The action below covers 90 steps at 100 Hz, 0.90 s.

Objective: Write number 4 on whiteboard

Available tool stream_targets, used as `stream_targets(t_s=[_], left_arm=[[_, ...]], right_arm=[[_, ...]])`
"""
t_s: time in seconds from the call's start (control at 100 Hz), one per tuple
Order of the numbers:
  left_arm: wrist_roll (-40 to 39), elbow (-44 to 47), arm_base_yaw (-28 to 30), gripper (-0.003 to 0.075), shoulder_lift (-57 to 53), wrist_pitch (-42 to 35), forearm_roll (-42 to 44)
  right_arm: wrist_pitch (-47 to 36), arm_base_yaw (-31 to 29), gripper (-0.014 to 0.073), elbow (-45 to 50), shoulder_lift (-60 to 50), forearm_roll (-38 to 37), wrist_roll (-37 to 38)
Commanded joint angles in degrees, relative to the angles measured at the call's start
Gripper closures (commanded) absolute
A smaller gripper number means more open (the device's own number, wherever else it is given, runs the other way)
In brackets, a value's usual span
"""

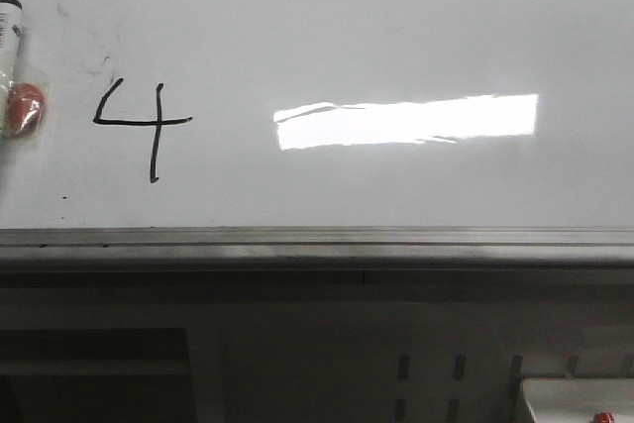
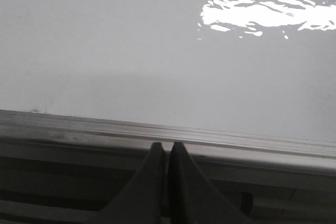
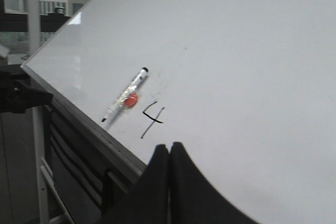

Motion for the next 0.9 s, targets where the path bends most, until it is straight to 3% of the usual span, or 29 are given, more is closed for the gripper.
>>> stream_targets(t_s=[0.0, 0.07, 0.33, 0.43, 0.74, 0.89], left_arm=[[0.2, 1.9, 0.0, 0.0741, -1.4, -2.6, -0.7], [0.2, 1.9, 0.0, 0.0741, -1.4, -2.6, -0.7], [0.2, 1.9, 0.0, 0.0741, -1.4, -2.6, -0.7], [0.2, 1.9, 0.0, 0.0741, -1.4, -2.6, -0.7], [0.2, 1.9, 0.0, 0.0741, -1.4, -2.6, -0.7], [0.2, 1.9, 0.0, 0.0741, -1.4, -2.6, -0.7]], right_arm=[[-5.4, -3.6, 0.0659, -1.5, 2.9, -7.4, 10.5], [-5.5, -8.0, 0.0659, -1.5, 4.1, -10.2, 14.5], [-5.3, -30.6, 0.0659, -0.5, 5.3, -11.9, 15.0], [-4.7, -36.4, 0.0659, 1.5, 5.3, -11.9, 16.5], [-4.9, -43.0, 0.0659, 12.8, 2.4, -13.6, 19.0], [4.4, -43.5, 0.0659, 12.6, -2.0, -13.7, 19.0]])
